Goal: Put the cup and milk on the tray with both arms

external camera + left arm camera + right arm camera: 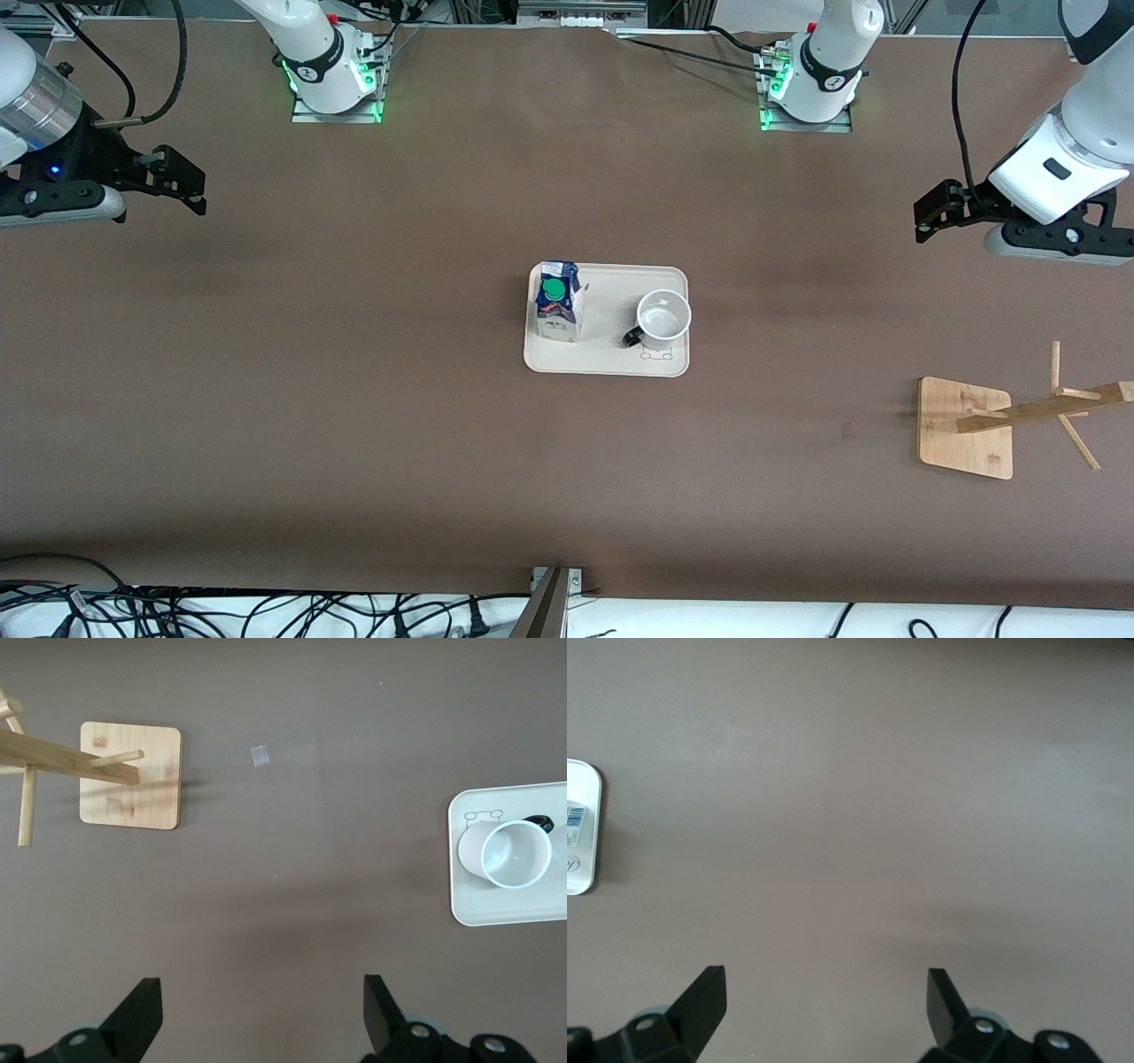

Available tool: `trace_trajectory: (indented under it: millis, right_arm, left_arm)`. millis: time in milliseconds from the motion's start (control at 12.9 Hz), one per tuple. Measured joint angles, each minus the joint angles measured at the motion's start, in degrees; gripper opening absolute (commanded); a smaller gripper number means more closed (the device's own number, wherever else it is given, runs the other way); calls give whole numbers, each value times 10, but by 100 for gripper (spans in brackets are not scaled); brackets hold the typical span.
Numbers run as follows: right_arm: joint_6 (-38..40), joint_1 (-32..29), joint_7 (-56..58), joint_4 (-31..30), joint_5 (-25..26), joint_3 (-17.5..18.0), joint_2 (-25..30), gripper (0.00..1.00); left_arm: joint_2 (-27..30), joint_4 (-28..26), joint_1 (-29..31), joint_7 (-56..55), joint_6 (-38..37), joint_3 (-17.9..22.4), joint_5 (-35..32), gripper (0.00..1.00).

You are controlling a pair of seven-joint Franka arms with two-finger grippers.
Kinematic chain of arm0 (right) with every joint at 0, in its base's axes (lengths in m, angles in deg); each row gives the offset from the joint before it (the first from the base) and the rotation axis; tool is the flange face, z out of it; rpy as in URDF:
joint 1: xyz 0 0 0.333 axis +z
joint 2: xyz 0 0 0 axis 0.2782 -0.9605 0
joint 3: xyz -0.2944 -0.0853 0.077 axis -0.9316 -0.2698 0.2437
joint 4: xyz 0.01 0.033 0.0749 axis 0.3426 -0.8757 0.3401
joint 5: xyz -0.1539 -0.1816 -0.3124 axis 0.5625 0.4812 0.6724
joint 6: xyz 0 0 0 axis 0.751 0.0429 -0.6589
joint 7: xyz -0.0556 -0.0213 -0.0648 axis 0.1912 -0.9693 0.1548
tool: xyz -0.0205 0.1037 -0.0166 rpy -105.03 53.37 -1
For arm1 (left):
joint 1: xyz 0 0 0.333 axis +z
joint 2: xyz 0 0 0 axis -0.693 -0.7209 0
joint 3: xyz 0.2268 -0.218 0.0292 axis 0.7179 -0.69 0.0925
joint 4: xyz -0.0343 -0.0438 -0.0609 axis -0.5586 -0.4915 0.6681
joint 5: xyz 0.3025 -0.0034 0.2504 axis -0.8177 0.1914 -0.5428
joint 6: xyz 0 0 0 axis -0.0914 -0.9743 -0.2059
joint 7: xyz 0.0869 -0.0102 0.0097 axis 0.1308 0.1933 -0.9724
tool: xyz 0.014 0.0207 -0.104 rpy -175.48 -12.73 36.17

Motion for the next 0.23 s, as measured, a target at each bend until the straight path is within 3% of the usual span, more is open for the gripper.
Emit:
trace_trajectory:
  millis: [232]
  right_arm:
    - [0, 0, 0, 0, 0, 0, 0, 100]
  left_arm:
    - [-17, 19, 0, 0, -13, 0, 0, 100]
